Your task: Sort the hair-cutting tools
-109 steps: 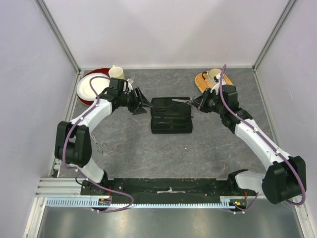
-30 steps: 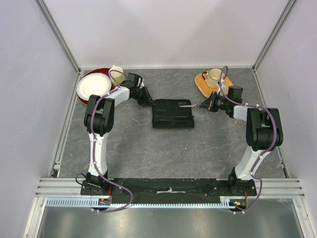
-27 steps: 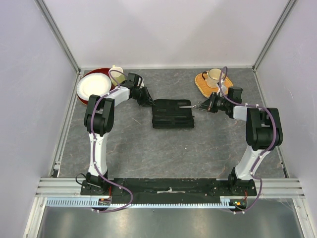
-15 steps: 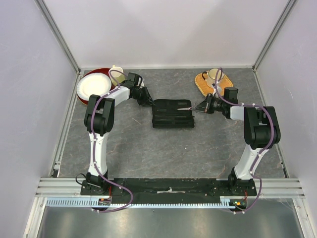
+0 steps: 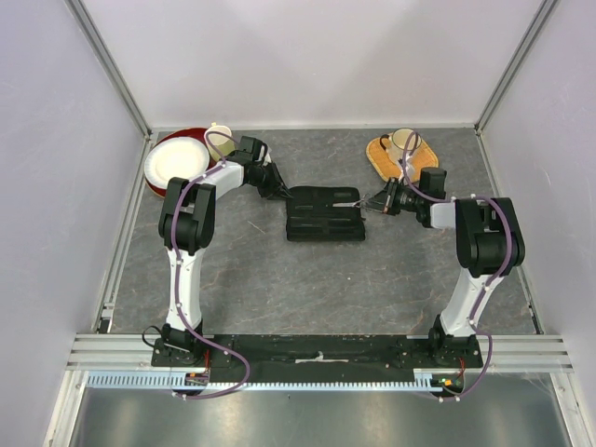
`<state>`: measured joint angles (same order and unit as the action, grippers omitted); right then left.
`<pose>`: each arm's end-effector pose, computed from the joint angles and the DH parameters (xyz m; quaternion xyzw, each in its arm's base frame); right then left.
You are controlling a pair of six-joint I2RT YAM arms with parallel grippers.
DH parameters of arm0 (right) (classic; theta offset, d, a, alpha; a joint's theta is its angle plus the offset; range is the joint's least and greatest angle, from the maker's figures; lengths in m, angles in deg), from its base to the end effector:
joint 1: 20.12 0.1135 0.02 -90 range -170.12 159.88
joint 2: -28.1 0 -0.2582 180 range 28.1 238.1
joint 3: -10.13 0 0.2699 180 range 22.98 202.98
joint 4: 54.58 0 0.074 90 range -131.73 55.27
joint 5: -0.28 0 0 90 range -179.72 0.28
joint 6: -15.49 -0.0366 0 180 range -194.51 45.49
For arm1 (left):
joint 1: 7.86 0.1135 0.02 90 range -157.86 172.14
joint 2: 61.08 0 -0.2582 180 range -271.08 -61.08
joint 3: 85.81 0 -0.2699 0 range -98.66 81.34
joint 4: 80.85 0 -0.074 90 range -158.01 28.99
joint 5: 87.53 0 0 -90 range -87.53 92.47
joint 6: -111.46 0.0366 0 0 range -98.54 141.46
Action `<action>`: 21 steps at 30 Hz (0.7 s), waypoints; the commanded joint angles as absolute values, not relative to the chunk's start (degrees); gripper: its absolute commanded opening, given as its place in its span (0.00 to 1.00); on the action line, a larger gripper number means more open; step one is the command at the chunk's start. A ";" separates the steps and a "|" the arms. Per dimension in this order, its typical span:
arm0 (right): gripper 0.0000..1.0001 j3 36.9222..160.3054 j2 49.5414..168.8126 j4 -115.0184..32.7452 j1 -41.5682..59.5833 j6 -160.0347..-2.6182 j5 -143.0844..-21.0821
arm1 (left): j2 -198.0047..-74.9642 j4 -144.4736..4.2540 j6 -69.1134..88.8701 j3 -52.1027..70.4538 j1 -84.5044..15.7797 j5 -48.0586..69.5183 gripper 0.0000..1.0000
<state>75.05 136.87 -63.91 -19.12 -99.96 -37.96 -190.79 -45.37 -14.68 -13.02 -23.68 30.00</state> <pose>0.3768 0.0353 0.1162 -0.0299 0.8213 0.4719 0.3193 0.4676 -0.1501 0.1186 -0.1001 0.9305 -0.3229 0.1406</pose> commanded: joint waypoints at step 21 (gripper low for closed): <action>0.33 73.08 140.51 -66.97 -15.90 -103.35 -35.58 | -189.93 -44.10 -12.91 -8.75 -25.09 25.76 0.17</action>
<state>71.40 143.88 -79.62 -16.85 -112.44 -33.72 -190.66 -45.99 -14.68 -12.39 -23.68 30.43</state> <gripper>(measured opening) 0.189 0.184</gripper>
